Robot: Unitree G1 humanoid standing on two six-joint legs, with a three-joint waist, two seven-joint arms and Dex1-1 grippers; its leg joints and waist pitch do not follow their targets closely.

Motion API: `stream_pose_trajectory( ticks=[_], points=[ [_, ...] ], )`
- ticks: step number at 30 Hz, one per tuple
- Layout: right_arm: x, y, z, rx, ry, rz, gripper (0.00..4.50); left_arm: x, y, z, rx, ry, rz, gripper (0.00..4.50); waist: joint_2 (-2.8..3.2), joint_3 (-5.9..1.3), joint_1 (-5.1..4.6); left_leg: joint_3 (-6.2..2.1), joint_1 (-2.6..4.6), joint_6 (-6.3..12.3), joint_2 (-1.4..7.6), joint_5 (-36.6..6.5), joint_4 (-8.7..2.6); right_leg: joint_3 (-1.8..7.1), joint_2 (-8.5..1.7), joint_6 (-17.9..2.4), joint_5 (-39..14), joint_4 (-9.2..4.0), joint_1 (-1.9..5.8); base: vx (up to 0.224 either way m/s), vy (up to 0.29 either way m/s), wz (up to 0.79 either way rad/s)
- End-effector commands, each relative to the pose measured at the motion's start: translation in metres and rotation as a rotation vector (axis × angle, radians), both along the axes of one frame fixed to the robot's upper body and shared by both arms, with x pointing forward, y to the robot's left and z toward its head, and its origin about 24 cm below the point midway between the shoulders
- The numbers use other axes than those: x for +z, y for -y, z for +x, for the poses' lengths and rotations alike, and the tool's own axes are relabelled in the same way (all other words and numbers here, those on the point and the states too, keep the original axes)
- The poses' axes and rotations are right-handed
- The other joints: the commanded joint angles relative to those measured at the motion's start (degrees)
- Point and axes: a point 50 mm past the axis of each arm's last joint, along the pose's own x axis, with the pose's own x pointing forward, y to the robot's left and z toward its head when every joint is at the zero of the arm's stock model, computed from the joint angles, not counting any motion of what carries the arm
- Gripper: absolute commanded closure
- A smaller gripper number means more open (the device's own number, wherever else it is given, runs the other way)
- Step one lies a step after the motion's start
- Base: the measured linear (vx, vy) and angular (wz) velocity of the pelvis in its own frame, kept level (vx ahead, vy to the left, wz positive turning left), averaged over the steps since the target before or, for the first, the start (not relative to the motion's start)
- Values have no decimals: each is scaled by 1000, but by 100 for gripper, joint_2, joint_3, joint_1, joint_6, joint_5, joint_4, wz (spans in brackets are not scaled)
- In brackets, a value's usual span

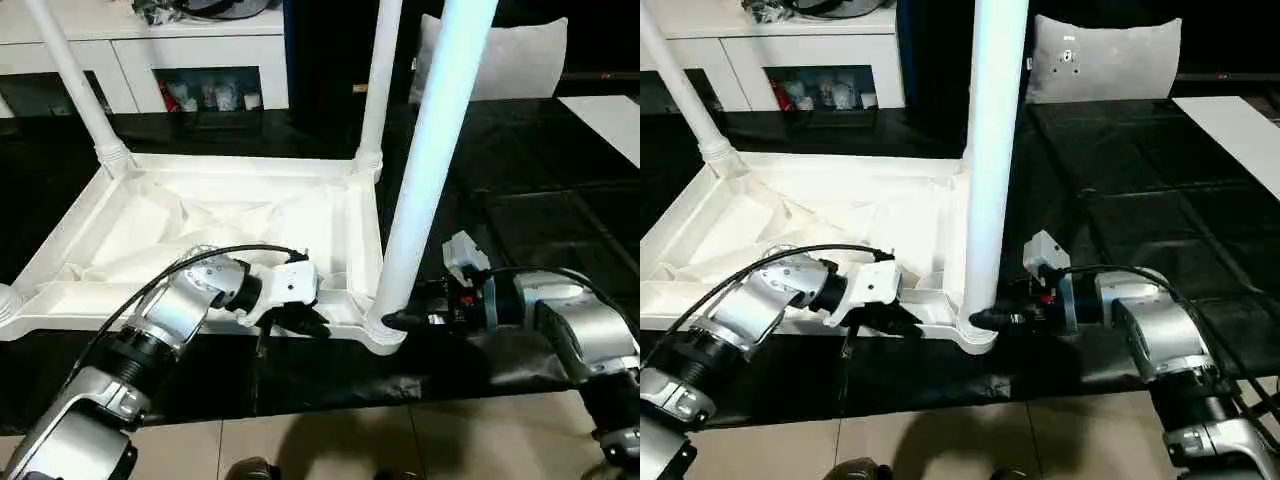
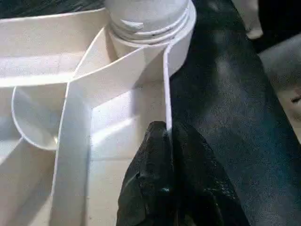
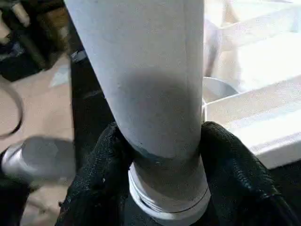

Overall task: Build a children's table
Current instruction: Rotate leg to tighten

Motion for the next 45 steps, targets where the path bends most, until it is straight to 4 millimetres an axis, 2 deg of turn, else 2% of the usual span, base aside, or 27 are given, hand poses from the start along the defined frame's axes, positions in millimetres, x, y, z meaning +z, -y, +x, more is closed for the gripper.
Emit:
stream_pose_trajectory(
  ticks=[1, 3, 4, 5, 6, 7, 8, 10, 11, 13, 14, 15, 17, 20, 22, 24, 26, 27, 28, 30, 32, 33, 34, 38, 40, 44, 45],
  points=[
    [4, -20, 11, -113, 24, 44, 258, 1, 29, -3, -13, -3, -67, 450, -79, -338, -44, -111, 92, 163, 272, -1779, -449, 287, -406, -675, -3146, -540, 234, 0, 0, 0],
    [3, -22, 14, -146, 26, 42, 259, 2, 32, -1, -1, -1, -74, 450, -86, -320, -92, -130, 109, 103, 238, -1902, -440, 249, -412, -516, -3511, -599, 223, 0, 0, 0],
    [-1, -27, 24, -265, 24, 32, 259, 4, 40, 5, 67, 2, -108, 450, -76, -312, -136, -141, 108, 73, 224, -1976, -433, 229, -412, -427, -3677, -620, 215, 0, 0, 0],
    [-3, -29, 29, -327, 20, 19, 259, 6, 44, 8, 103, 6, -120, 450, -106, -295, -208, -150, 93, 48, 195, -2043, -418, 182, -396, -330, -3856, -660, 211, 0, 0, 0],
    [-4, -29, 31, -358, 18, 11, 259, 7, 46, 9, 121, 9, -126, 450, -81, -300, -229, -168, 99, 8, 198, -2081, -413, 162, -405, -300, -3910, -659, 215, 0, 0, 0],
    [-7, -32, 39, -468, 15, -19, 259, 11, 53, 17, 210, 19, -152, 450, -73, -290, -306, -188, 109, -34, 191, -2228, -409, 116, -389, -211, -3996, -700, 206, 0, 0, 0],
    [-8, -33, 41, -500, 15, -28, 259, 12, 55, 19, 235, 20, -159, 450, -64, -303, -377, -203, 112, -35, 187, -2291, -405, 81, -393, -174, -3957, -725, 222, 0, 0, 0],
    [-12, -35, 48, -624, -5, -46, 259, 16, 62, 27, 331, 27, -184, 450, -58, -319, -480, -245, 41, -12, 216, -2312, -448, 72, -396, -212, -3653, -698, 288, 0, 0, 0],
    [-12, -36, 51, -684, -2, -54, 259, 19, 67, 31, 392, 38, -202, 450, -46, -316, -522, -253, 27, 15, 234, -2370, -469, 86, -394, -267, -3466, -693, 287, 0, 0, 0],
    [-12, -37, 53, -702, 72, -107, 259, 23, 73, 36, 448, 63, -218, 450, -52, -363, -544, -230, 50, 63, 226, -2229, -462, 128, -408, -435, -3056, -667, 277, 0, 0, 0],
    [-12, -37, 53, -702, 72, -107, 259, 23, 73, 36, 448, 63, -218, 450, -60, -367, -550, -221, 19, 113, 230, -2109, -469, 153, -413, -511, -2868, -646, 293, 0, 0, 0],
    [-11, -39, 53, -705, 72, -80, 259, 24, 75, 35, 447, 58, -221, 450, -62, -371, -544, -202, -31, 227, 229, -1881, -473, 193, -413, -651, -2533, -597, 316, 0, 0, 0],
    [-10, -41, 53, -707, 57, -46, 190, 23, 76, 34, 435, 60, -216, 450, -78, -402, -510, -147, -20, 411, 219, -1483, -440, 251, -408, -935, -1975, -531, 309, 0, 0, 0],
    [-7, -44, 52, -694, 51, -17, 188, 22, 76, 33, 426, 64, -208, 450, -75, -407, -456, -105, 1, 534, 218, -1205, -414, 269, -399, -1103, -1751, -508, 297, 0, 0, 0],
    [-9, -41, 51, -680, 74, -61, 156, 20, 73, 33, 418, 76, -184, 450, -75, -424, -348, -92, -1, 591, 227, -903, -403, 281, -395, -1160, -1519, -453, 311, 0, 0, 0],
    [-12, -36, 50, -686, 91, -93, 150, 17, 68, 34, 413, 106, -153, 450, -110, -412, -308, -86, -18, 587, 217, -861, -396, 290, -388, -1156, -1537, -430, 313, 0, 0, 0],
    [-12, -32, 50, -685, 90, -76, 142, 15, 64, 34, 411, 121, -137, 450, -96, -420, -254, -85, -4, 565, 227, -848, -398, 295, -402, -1103, -1618, -424, 322, 0, 0, 0],
    [-10, -27, 49, -672, 93, -51, 115, 14, 61, 34, 400, 127, -127, 450, -92, -419, -238, -82, -3, 556, 227, -863, -402, 291, -392, -1074, -1654, -433, 319, 0, 0, 0],
    [-9, -24, 48, -663, 97, -37, 109, 14, 59, 34, 393, 130, -122, 450, -89, -416, -224, -82, 5, 551, 238, -912, -406, 293, -386, -1050, -1682, -437, 314, 0, 0, 0],
    [-6, -16, 43, -583, 99, 2, 106, 11, 53, 33, 362, 137, -104, 450, -72, -406, -220, -91, 8, 537, 247, -984, -418, 289, -382, -1048, -1719, -447, 310, 0, 0, 0],
    [-3, -6, 38, -516, 107, 6, 70, 8, 47, 31, 336, 136, -79, 450, -81, -398, -216, -94, 7, 543, 252, -1111, -421, 285, -377, -1022, -1796, -455, 319, 0, 0, 0],
    [-3, -3, 37, -502, 110, 1, 65, 7, 45, 30, 326, 136, -72, 450, -65, -398, -211, -98, 15, 542, 266, -1176, -424, 287, -378, -1005, -1846, -460, 315, 0, 0, 0],
    [0, 7, 35, -472, 125, -13, 60, 4, 40, 28, 293, 128, -59, 450, -72, -399, -201, -103, 13, 528, 272, -1200, -426, 289, -388, -1016, -1856, -458, 315, 0, 0, 0],
    [4, 24, 33, -422, 142, -55, 21, 0, 29, 22, 212, 118, -31, 450, -82, -390, -161, -89, 30, 478, 270, -1240, -426, 292, -389, -1017, -1999, -467, 300, 0, 0, 0],
    [6, 31, 28, -337, 141, -93, 7, -2, 23, 16, 130, 95, -9, 450, -93, -393, -134, -82, 24, 485, 268, -1234, -423, 292, -395, -1007, -2063, -467, 309, 0, 0, 0],
    [7, 35, 28, -305, 158, -122, 7, -3, 19, 11, 66, 72, -1, 450, -93, -407, -99, -85, 28, 477, 284, -1191, -421, 289, -399, -1040, -2044, -443, 303, 0, 0, 0],
    [8, 34, 26, -244, 175, -141, 7, -3, 17, 6, 9, 54, 5, 450, -95, -402, -104, -83, 23, 479, 281, -1196, -421, 288, -396, -1044, -2053, -446, 301, 0, 0, 0]
  ],
)
